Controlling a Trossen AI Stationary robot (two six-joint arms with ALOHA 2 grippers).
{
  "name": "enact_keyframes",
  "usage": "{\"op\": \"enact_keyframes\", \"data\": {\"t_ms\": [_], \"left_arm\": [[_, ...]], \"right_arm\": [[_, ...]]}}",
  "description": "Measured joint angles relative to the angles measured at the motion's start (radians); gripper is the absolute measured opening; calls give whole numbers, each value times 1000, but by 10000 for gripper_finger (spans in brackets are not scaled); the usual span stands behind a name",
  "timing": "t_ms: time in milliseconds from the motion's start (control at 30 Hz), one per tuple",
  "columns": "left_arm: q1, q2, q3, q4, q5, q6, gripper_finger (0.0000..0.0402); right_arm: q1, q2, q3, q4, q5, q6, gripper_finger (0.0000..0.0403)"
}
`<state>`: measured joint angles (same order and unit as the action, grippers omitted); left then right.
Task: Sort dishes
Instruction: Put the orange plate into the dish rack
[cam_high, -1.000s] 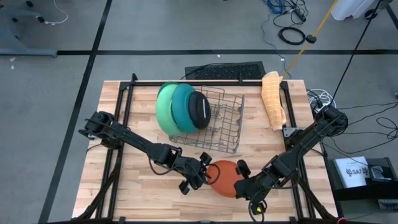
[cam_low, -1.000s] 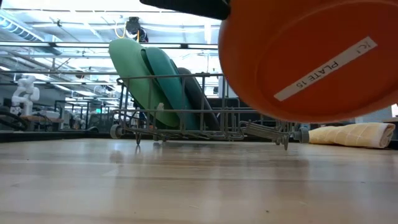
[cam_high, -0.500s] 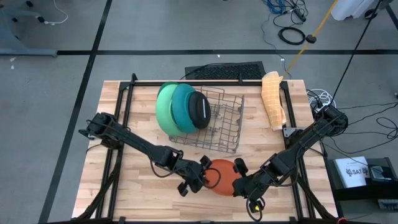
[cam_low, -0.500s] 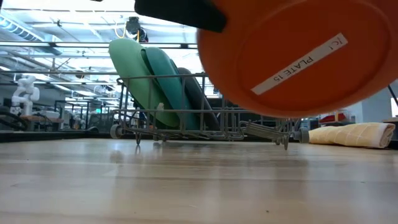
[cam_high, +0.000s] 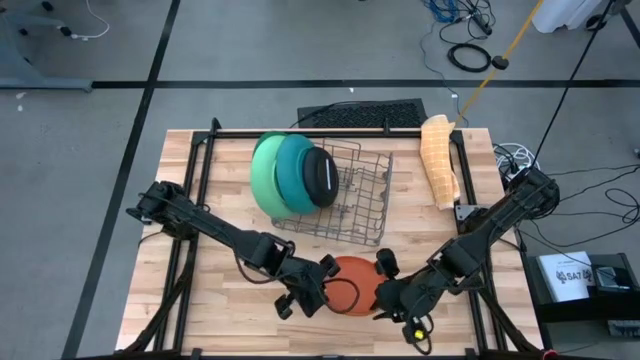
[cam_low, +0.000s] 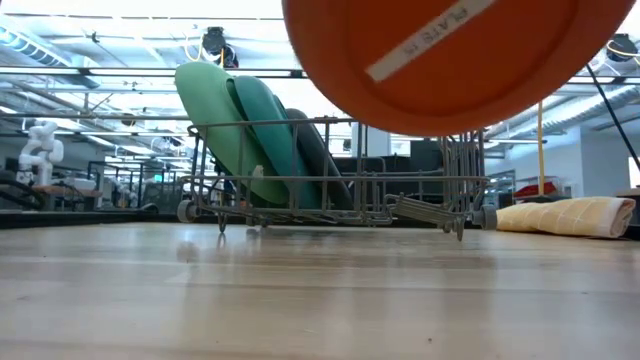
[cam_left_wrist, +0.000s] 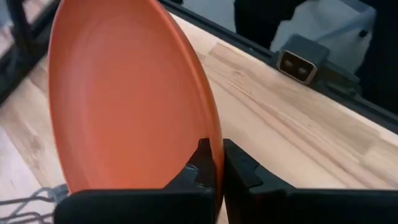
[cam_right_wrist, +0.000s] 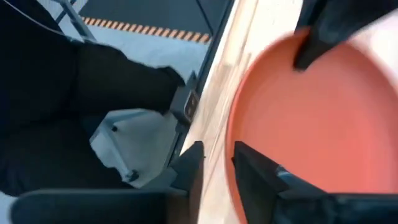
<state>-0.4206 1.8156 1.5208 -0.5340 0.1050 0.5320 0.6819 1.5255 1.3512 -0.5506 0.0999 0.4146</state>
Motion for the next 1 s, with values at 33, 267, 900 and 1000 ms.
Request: {"op": "enact_keyframes", "data": {"t_ms": [33,267,900,1000], "left_arm": [[0,0,17,-30,4,-1,2],[0,0,101,-143,53,-3,1],[122,-402,92,36,6,-322,0],[178,-396,54,111,-59,-471,0]], "right_arm": [[0,-3,25,-21,7,-16,93],[1,-10,161,-214,133,-149,155],[105,-155,202,-332,553,-350,132],[113,-146,202,-327,619,-372,132]]}}
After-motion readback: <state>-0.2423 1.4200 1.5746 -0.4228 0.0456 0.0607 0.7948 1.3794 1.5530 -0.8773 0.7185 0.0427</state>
